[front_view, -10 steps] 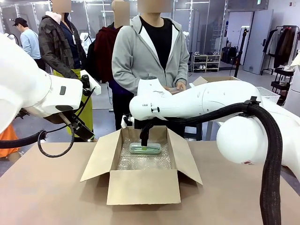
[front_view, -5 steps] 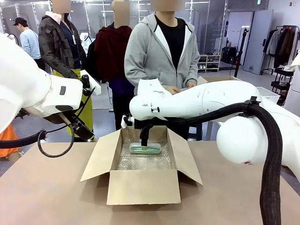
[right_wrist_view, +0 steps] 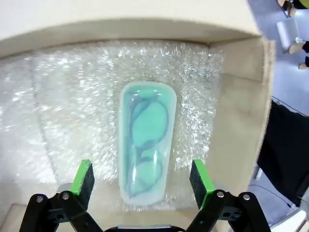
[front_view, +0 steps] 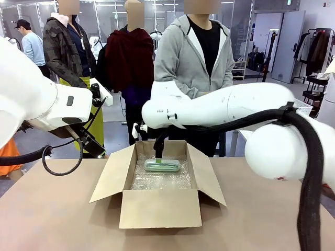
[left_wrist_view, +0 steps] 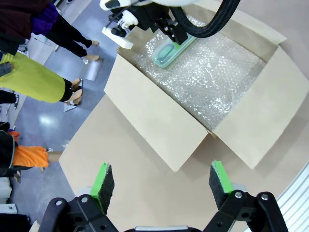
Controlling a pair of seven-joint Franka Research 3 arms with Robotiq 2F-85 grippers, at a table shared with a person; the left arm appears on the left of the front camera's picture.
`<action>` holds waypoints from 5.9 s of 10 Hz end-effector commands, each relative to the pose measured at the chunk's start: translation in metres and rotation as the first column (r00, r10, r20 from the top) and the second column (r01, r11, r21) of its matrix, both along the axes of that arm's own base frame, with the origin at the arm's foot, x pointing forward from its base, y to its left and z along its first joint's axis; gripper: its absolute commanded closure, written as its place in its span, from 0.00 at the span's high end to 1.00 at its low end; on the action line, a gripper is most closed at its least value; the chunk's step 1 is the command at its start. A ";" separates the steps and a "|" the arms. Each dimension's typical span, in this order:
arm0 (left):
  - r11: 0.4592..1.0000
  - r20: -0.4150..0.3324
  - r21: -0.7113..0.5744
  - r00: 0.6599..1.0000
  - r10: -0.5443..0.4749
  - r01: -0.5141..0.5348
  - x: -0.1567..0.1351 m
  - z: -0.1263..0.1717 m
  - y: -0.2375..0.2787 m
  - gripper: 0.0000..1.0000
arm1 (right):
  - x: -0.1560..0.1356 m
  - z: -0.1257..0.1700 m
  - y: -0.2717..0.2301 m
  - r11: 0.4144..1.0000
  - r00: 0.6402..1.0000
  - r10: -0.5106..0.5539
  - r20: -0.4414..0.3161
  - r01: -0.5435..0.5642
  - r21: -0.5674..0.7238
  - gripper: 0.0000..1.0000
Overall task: Pack the glasses set securely to prepare it for shipping.
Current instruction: Put the Glasses case from the right side of the table into the Package Box.
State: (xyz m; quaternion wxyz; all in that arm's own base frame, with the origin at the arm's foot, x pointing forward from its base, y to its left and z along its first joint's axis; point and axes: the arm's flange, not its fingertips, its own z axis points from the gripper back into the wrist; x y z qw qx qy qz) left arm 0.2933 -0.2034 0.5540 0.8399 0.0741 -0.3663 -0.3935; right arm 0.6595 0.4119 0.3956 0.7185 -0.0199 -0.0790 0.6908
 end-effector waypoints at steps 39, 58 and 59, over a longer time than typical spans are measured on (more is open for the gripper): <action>1.000 0.005 0.012 1.000 -0.011 0.011 0.000 0.001 0.001 1.00 | -0.293 0.135 -0.375 0.500 0.555 -0.832 -0.025 0.767 0.402 1.00; 1.000 0.005 0.012 1.000 -0.011 0.011 0.000 0.001 0.001 1.00 | -0.293 0.135 -0.375 0.500 0.555 -0.832 -0.025 0.767 0.402 1.00; 1.000 0.005 0.012 1.000 -0.011 0.011 0.000 0.001 0.001 1.00 | -0.293 0.135 -0.375 0.500 0.555 -0.832 -0.025 0.767 0.402 1.00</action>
